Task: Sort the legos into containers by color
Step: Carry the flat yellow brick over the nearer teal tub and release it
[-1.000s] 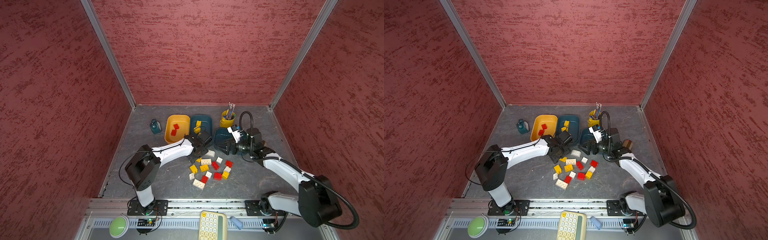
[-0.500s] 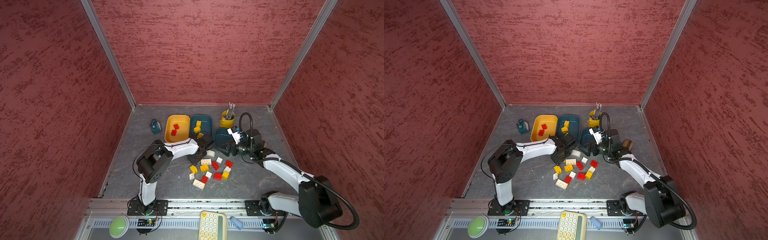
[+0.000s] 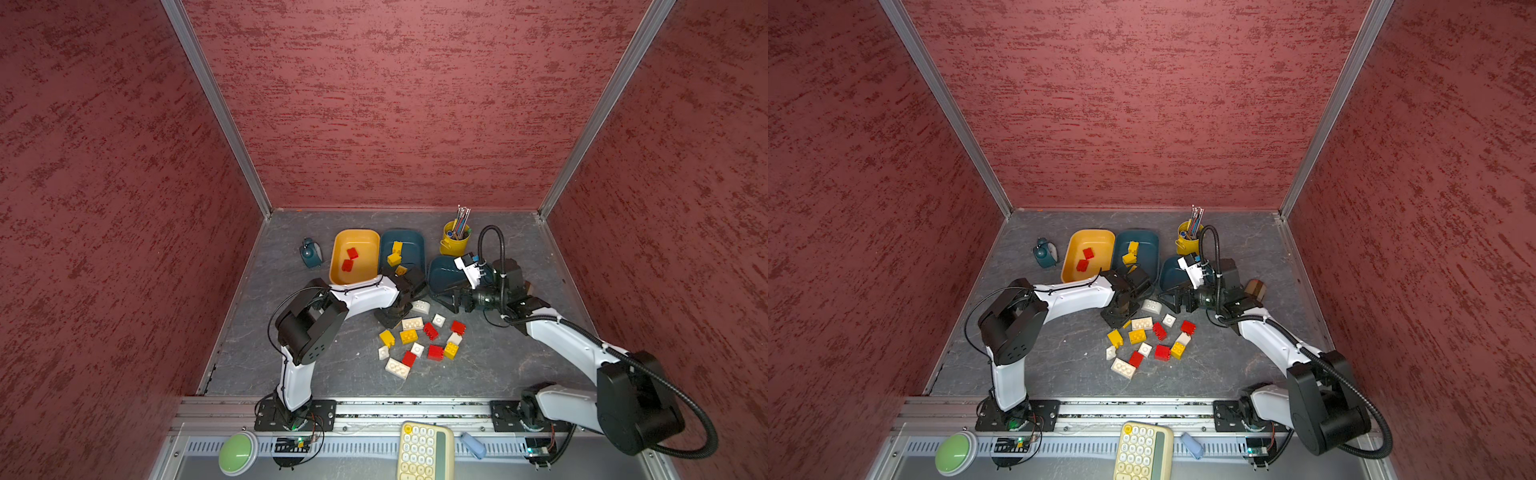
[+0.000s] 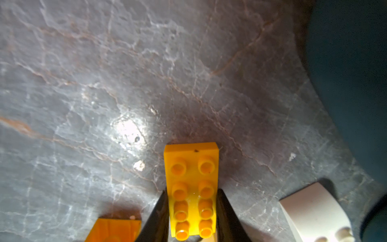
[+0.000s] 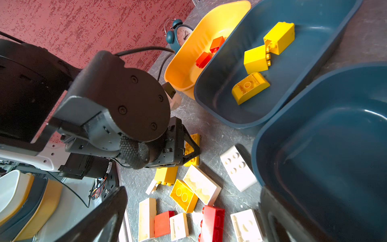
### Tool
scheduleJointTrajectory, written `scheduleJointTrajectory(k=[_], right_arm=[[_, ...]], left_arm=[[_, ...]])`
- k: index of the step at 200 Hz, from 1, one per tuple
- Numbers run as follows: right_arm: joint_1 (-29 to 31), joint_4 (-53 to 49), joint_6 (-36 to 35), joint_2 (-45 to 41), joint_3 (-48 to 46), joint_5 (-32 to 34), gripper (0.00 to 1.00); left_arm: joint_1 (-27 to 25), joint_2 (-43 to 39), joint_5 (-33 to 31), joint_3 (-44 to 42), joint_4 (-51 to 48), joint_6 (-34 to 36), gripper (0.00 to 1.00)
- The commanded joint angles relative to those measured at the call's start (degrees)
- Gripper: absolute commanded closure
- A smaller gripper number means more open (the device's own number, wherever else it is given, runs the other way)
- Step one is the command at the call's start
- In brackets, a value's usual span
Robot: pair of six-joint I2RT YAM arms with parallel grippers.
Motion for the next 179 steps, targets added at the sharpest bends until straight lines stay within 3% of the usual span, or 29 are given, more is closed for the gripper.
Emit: scheduleJointTrajectory(k=[1, 60, 79, 130, 179], right_arm=[[-0.16, 0.27, -0.44, -0.55, -0.37, -0.3, 0.01], [-0.12, 2.19, 0.85, -0.73, 0.23, 0.13, 0.01], [-0.16, 2.56, 1.23, -0.6, 0.78, 0.87, 0.01], [-0.34, 0.78, 0.53, -1.35, 2.08, 3.95, 0.01], [-0.77, 0.41, 0.62, -1.54, 2.55, 5.24, 0.01]], left_arm=[[0.21, -2.92, -2.67, -0.98, -3.71, 6.25, 0.78], [0.74, -10.45, -9.6, 6.42, -7.2, 28.58, 0.78], [2.95, -9.81, -7.56, 9.16, -3.86, 36.64, 0.77], [9.04, 0.46, 0.69, 20.61, 3.7, 52.74, 0.77], [12.57, 13.47, 4.08, 35.12, 4.38, 59.58, 0.77]])
